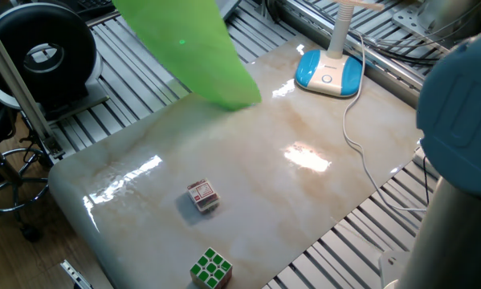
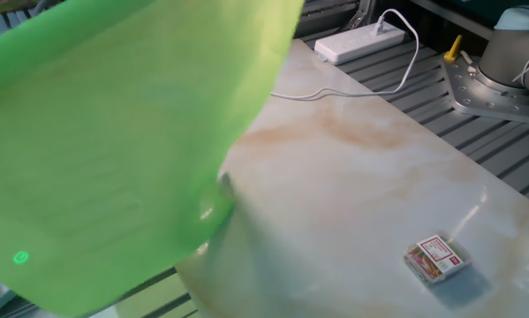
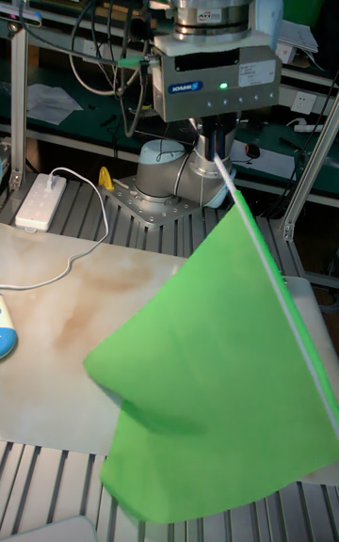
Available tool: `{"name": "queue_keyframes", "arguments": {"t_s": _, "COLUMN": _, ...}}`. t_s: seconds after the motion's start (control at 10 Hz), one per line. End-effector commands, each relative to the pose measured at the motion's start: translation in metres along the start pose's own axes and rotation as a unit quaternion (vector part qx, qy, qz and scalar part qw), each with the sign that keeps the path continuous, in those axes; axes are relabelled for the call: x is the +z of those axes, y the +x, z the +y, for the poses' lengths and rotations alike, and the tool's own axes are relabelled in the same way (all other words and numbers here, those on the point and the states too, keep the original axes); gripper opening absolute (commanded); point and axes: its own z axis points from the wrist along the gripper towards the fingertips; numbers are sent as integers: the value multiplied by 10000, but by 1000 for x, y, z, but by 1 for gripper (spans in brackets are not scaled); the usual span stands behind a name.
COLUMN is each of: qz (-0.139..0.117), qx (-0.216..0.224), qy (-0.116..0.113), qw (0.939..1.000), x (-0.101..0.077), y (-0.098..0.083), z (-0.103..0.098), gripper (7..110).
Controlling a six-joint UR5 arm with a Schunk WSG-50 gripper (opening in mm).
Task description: Wave the flag
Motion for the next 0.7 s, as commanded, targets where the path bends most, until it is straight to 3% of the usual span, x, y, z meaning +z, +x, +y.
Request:
{"name": "queue_keyframes", "arguments": {"t_s": 0.0, "qz": 16, "qx": 352, "qy": -390, "qw": 9986, "x": -7, "y": -4, "z": 27, "gripper": 7}}
{"name": "queue_keyframes", "arguments": {"t_s": 0.2, "qz": 70, "qx": 268, "qy": -175, "qw": 9995, "x": -7, "y": -2, "z": 19, "gripper": 7}}
{"name": "queue_keyframes", "arguments": {"t_s": 0.4, "qz": 207, "qx": -140, "qy": 562, "qw": 9981, "x": -10, "y": 4, "z": -18, "gripper": 7}}
{"name": "queue_keyframes", "arguments": {"t_s": 0.6, "qz": 244, "qx": -506, "qy": 1340, "qw": 9894, "x": -19, "y": 3, "z": -57, "gripper": 7}}
